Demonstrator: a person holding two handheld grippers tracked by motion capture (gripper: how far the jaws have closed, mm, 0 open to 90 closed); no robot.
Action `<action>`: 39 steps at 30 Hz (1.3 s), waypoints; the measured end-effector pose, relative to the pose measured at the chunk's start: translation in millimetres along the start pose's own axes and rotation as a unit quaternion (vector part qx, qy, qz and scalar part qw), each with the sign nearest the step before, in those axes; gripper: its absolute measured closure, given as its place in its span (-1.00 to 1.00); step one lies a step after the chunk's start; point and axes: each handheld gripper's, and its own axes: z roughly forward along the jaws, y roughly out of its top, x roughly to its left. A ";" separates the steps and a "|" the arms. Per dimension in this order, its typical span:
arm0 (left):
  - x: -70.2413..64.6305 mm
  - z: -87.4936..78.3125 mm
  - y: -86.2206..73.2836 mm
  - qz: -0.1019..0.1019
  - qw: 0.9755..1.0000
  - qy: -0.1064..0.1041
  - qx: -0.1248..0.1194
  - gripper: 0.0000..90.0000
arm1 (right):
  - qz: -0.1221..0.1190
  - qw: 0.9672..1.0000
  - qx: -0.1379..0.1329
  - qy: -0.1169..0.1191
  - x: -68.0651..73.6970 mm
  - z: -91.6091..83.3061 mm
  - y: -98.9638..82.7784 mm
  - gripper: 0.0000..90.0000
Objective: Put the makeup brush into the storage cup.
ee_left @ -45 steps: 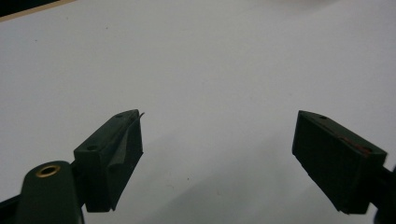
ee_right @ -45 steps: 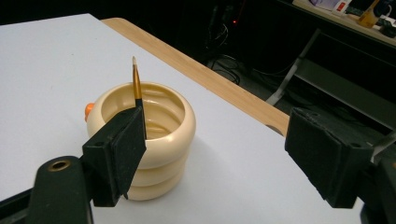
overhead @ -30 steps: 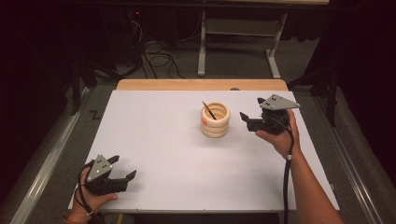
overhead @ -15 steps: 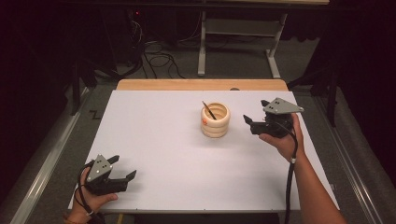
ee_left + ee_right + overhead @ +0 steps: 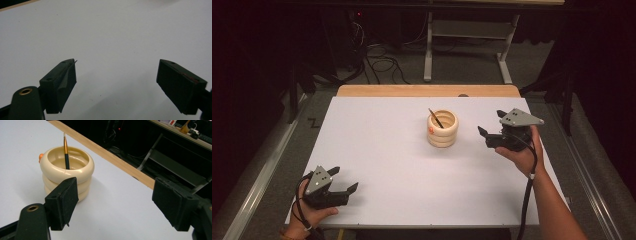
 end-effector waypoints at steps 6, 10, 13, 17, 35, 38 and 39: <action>-0.2 0.0 0.1 0.000 1.000 0.000 0.000 -0.62 | -0.007 1.000 0.002 0.000 0.4 -4.8 -3.4 -0.51; -0.3 0.0 0.1 0.001 1.000 0.000 0.000 -0.62 | -0.012 1.000 0.004 0.000 -0.1 -6.4 -6.7 -0.51; -0.3 0.2 0.1 0.001 1.000 0.001 0.001 -0.62 | -0.010 1.000 0.006 0.001 -0.1 -7.9 -9.1 -0.51; -0.5 0.2 0.1 0.000 1.000 0.000 0.001 -0.62 | -0.015 1.000 0.008 -0.003 1.3 -10.2 -11.4 -0.51; -1.2 1.0 0.2 0.000 1.000 0.001 0.003 -0.62 | -0.019 1.000 0.008 -0.009 0.8 -23.9 -31.8 -0.51; -1.5 1.6 0.1 0.001 1.000 0.001 0.005 -0.62 | -0.022 1.000 0.008 -0.010 -0.6 -26.2 -36.1 -0.51; -1.6 1.8 0.1 0.002 1.000 0.002 0.005 -0.62 | -0.016 1.000 0.008 -0.009 -0.5 -27.1 -37.6 -0.51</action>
